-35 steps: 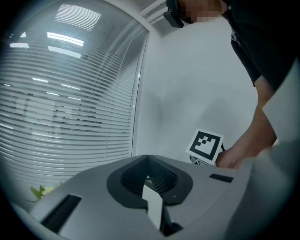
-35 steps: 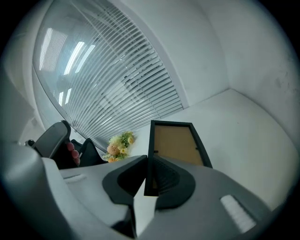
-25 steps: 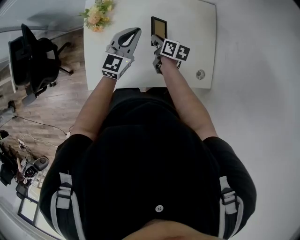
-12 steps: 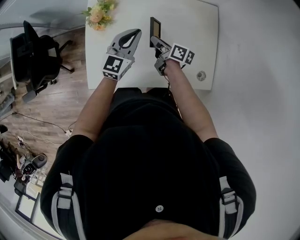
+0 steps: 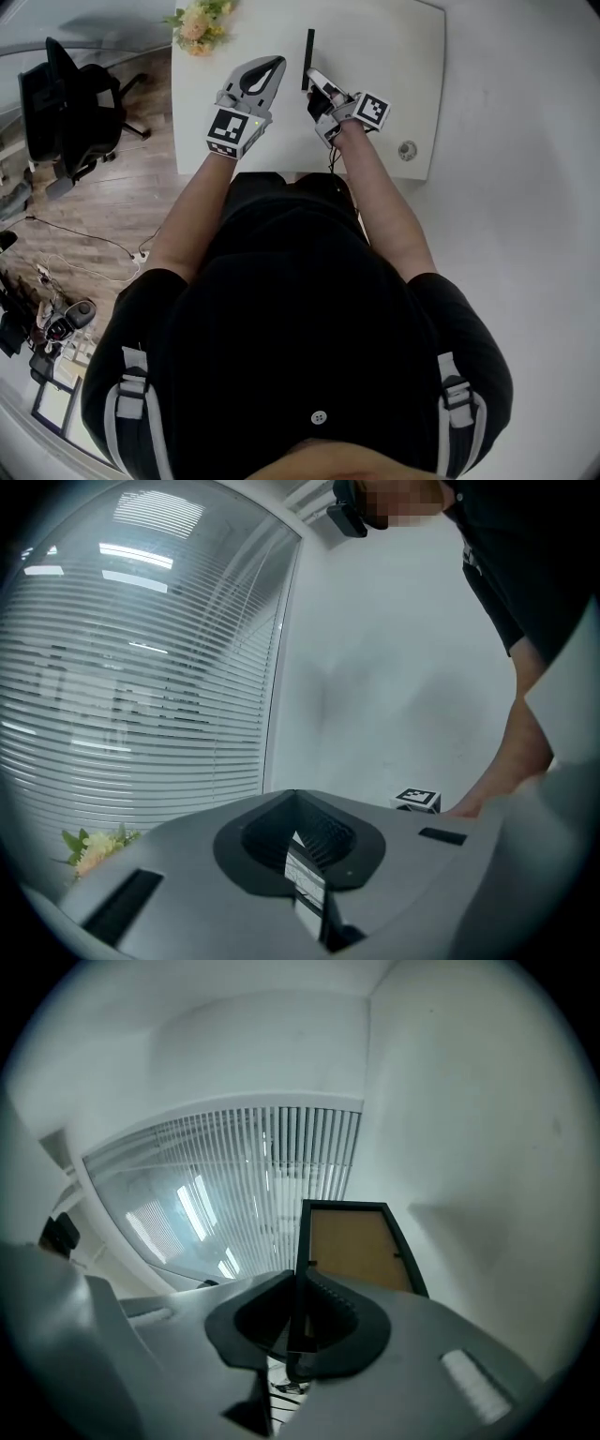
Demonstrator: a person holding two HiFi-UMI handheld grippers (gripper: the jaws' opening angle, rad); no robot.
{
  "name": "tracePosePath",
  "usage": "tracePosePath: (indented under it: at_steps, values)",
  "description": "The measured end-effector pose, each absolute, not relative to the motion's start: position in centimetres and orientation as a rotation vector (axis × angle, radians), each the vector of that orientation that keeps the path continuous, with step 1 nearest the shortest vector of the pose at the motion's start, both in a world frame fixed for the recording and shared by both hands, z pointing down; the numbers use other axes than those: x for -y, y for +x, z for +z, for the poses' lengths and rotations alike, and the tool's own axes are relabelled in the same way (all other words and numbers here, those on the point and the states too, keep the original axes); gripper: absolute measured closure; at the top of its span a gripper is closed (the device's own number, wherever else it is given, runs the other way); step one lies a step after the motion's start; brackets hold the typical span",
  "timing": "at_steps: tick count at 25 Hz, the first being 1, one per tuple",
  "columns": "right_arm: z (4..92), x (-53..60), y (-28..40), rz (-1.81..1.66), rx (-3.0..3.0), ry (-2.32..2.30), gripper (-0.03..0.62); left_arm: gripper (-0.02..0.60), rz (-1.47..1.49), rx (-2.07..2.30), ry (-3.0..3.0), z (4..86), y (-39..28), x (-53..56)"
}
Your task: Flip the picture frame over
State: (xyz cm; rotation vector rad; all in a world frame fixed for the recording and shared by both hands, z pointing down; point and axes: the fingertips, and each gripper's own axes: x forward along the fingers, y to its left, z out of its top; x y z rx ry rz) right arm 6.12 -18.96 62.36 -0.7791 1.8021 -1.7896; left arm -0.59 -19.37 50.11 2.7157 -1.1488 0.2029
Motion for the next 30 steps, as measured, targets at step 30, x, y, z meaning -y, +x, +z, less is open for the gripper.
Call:
tracePosePath:
  at_steps: [30]
  values:
    - [65.3, 18.1, 7.3, -1.803, -1.875, -0.721, 0.535, 0.577, 0.199, 1.104, 2.724, 50.3, -0.3, 19.1]
